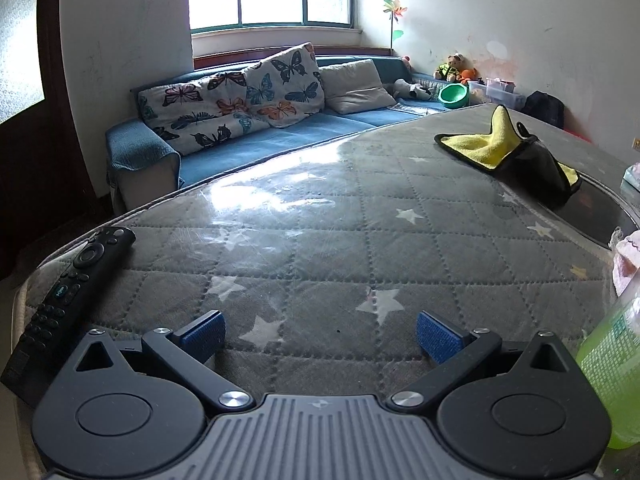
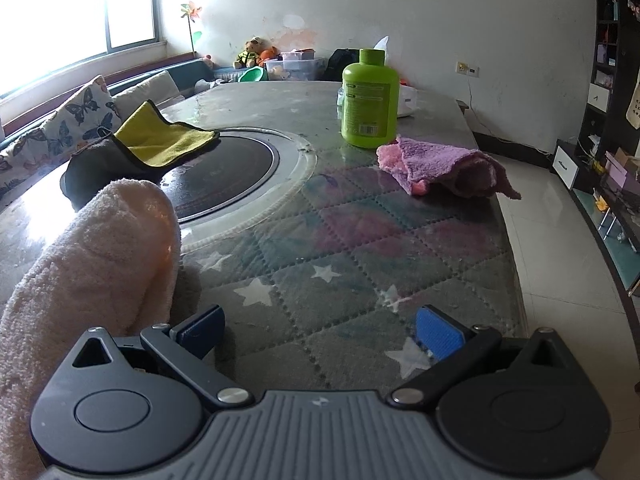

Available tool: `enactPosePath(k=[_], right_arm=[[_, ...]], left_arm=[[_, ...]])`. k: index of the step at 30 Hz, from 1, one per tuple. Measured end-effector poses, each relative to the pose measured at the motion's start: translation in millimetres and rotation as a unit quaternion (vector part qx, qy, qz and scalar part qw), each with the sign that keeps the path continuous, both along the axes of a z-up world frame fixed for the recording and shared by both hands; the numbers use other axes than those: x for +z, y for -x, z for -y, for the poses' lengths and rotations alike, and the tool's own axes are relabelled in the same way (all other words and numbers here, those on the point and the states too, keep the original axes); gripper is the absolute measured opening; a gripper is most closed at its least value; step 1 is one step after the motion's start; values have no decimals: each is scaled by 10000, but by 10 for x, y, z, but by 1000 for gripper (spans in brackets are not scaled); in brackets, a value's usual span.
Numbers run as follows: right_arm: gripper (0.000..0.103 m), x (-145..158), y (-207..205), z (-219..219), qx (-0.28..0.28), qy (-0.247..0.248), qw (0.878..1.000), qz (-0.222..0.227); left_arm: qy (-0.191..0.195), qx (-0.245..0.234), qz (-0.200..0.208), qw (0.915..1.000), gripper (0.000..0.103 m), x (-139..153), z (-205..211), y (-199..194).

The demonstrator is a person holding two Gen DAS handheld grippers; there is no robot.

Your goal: Clean container

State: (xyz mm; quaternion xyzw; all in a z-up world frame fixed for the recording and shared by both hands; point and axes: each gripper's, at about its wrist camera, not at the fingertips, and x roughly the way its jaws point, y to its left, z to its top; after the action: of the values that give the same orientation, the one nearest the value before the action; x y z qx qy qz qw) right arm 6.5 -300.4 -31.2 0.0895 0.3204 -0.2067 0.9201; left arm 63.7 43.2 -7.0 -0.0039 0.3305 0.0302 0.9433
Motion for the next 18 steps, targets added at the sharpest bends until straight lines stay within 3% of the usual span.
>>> enactPosePath(k=[18], right_arm=[[103, -18, 4, 7, 3, -2, 10000, 21]], left_arm=[[46, 5, -4, 10000, 103, -7, -6, -8]])
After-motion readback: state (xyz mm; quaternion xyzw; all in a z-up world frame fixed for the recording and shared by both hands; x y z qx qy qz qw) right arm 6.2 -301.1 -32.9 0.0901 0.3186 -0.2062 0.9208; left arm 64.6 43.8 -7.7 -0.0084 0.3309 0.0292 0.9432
